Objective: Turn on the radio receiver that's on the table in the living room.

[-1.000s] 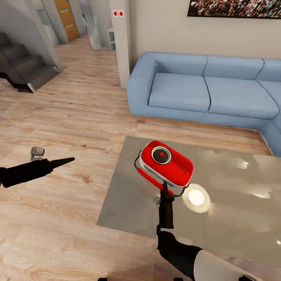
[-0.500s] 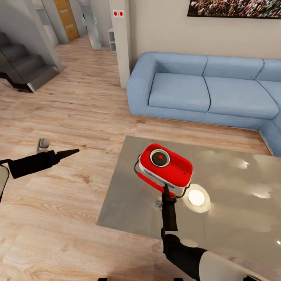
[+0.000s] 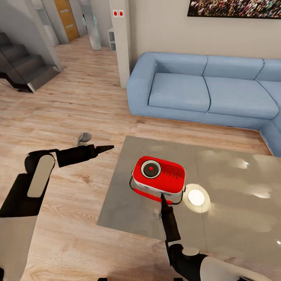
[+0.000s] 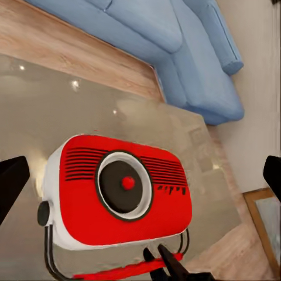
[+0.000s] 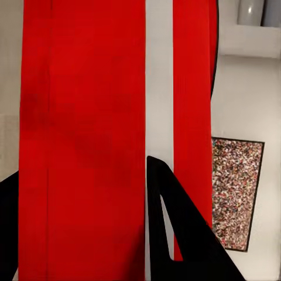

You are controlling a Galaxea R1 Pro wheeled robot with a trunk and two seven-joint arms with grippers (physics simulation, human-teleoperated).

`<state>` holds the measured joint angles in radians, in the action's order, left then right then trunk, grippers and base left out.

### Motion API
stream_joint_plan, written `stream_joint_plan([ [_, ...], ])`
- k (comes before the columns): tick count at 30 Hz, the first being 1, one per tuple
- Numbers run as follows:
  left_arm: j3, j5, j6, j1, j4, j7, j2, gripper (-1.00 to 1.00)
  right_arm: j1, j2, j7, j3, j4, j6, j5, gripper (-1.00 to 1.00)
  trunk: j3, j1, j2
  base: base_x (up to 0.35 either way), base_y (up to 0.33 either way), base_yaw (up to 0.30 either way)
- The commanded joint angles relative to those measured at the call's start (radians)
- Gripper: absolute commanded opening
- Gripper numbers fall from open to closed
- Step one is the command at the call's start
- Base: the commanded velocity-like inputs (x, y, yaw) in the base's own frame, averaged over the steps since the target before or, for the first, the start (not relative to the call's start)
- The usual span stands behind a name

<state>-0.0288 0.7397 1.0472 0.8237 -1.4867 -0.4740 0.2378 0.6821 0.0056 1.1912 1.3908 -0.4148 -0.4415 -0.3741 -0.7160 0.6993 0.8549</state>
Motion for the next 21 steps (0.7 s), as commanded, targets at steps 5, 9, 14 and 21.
stream_joint_plan([
  [5, -0.034, -0.004, 0.000, 0.047, 0.019, 0.016, -0.078, 1.00, 0.001, 0.007, 0.001, 0.026, 0.005, -0.009, -0.007, -1.00, 0.000, 0.000, 0.000, 0.000, 0.000, 0.000],
  [9, -0.080, -0.006, 0.000, 0.069, 0.027, 0.035, -0.117, 1.00, 0.001, 0.011, 0.006, 0.031, -0.001, -0.011, -0.007, -1.00, 0.000, 0.000, 0.000, 0.000, 0.000, 0.000],
  [14, -0.139, -0.005, 0.000, 0.079, 0.039, 0.109, -0.169, 1.00, 0.001, 0.017, 0.009, 0.032, -0.005, -0.013, -0.008, -1.00, 0.000, 0.000, 0.000, 0.000, 0.000, 0.000],
  [21, -0.158, -0.005, 0.000, 0.081, 0.042, 0.136, -0.200, 1.00, 0.001, 0.022, 0.017, 0.031, -0.005, -0.023, -0.005, -1.00, 0.000, 0.000, 0.000, 0.000, 0.000, 0.000],
])
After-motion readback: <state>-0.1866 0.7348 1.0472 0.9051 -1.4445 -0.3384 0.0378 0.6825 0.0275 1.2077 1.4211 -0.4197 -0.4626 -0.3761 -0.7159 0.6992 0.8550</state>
